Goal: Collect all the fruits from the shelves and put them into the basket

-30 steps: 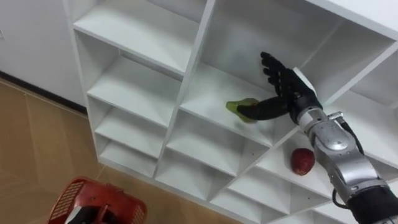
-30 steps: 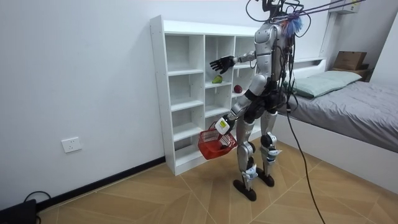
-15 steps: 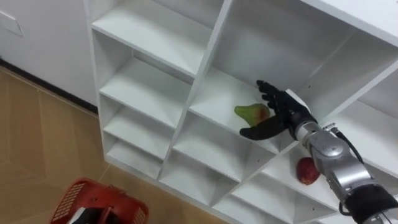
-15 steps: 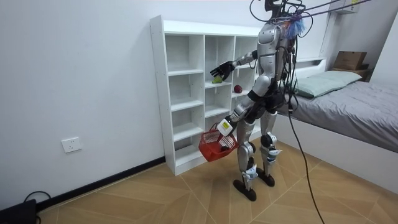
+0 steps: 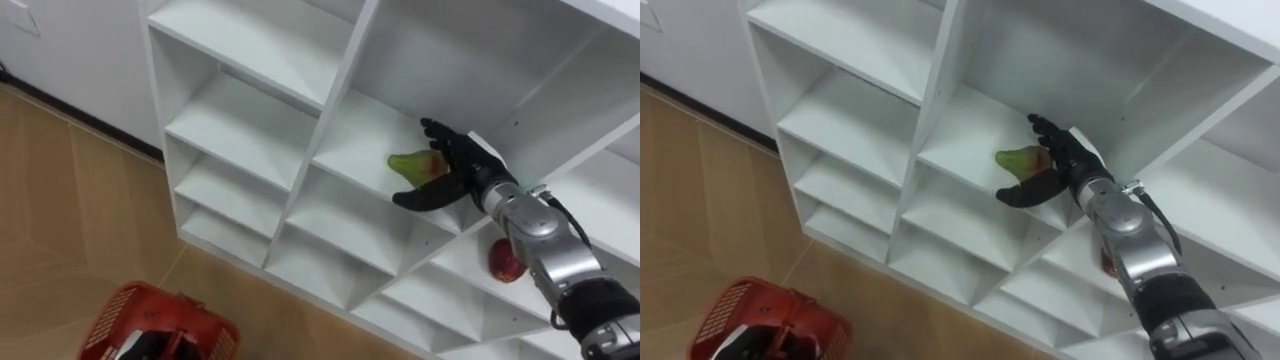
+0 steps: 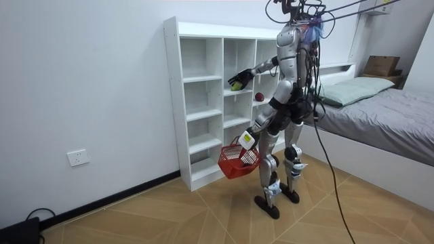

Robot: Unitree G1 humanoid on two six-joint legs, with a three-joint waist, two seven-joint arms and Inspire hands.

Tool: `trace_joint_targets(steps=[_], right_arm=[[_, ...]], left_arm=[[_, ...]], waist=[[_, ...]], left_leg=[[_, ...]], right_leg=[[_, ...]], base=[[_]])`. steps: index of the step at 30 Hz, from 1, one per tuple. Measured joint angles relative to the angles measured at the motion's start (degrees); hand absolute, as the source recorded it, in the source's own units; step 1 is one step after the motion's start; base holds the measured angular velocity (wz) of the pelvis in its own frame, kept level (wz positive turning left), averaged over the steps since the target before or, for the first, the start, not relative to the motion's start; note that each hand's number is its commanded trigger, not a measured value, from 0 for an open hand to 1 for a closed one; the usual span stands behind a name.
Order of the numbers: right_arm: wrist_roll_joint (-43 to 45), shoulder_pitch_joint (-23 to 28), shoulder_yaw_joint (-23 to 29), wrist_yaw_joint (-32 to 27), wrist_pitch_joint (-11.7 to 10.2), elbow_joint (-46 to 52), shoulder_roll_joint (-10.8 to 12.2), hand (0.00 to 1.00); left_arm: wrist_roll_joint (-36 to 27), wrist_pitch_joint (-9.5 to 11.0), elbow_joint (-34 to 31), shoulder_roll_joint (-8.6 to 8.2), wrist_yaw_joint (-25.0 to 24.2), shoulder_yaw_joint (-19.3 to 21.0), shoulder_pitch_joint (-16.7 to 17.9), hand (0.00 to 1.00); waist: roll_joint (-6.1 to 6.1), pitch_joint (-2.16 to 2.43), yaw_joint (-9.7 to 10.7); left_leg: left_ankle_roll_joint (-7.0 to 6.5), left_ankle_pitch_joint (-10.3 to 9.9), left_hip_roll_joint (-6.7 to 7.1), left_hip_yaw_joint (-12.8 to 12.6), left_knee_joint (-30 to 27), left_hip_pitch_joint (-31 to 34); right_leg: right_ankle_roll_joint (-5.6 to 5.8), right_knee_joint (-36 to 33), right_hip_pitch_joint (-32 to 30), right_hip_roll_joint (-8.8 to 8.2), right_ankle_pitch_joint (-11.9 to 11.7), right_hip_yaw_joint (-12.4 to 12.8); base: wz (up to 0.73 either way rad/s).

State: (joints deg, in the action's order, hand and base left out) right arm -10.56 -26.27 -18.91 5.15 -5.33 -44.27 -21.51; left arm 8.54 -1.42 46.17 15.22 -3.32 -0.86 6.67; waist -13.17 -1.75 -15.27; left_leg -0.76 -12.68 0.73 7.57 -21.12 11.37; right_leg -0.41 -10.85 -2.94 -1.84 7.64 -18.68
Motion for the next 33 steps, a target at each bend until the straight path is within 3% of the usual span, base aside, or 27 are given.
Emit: trace_joint_targets(steps=[9,22,28,33], right_arm=[[2.1,0.0,-0.1,0.0,0.0,-0.5,0.0,0.00],[2.2,-0.9,-0.1,-0.1,-0.2,-2.4,0.1,0.00],[5.4,-2.1,0.2,-1.2,-0.9,-2.6,0.1,0.00],[6.4,-3.3,0.1,-2.9,-1.2,-3.6,0.1,0.00]], left_arm=[[0.0,0.1,0.2,-0.54,-0.2,-1.0,-2.2,1.00],[0.0,0.1,0.1,-0.09,-0.5,-1.7,-2.2,1.00],[0.1,0.2,0.1,-0.07,-0.8,-2.4,-2.4,1.00],[0.2,0.1,0.1,0.01,-0.9,-3.9,-2.8,1.00]], waist=[[0.01,-0.01,-0.6],[0.27,-0.20,-1.0],[0.69,-0.49,-0.6],[1.88,-1.07,-0.7]], left_leg=[[-0.12,0.3,0.03,-0.4,0.5,-0.1],[-0.08,0.4,-0.04,-0.5,0.4,0.6],[-0.08,0.5,-0.10,-0.7,-0.6,2.7],[-0.23,0.8,-0.11,-1.0,-0.8,3.8]], right_leg=[[0.00,0.1,-0.2,-0.12,0.0,0.4],[-0.09,-0.2,-1.0,-0.14,-0.1,0.5],[-0.26,-1.1,-3.2,-0.24,-0.2,0.2],[-0.29,-1.9,-4.5,-0.52,-0.4,0.3]], base=[[-0.01],[0.00],[0.00],[-0.01]])
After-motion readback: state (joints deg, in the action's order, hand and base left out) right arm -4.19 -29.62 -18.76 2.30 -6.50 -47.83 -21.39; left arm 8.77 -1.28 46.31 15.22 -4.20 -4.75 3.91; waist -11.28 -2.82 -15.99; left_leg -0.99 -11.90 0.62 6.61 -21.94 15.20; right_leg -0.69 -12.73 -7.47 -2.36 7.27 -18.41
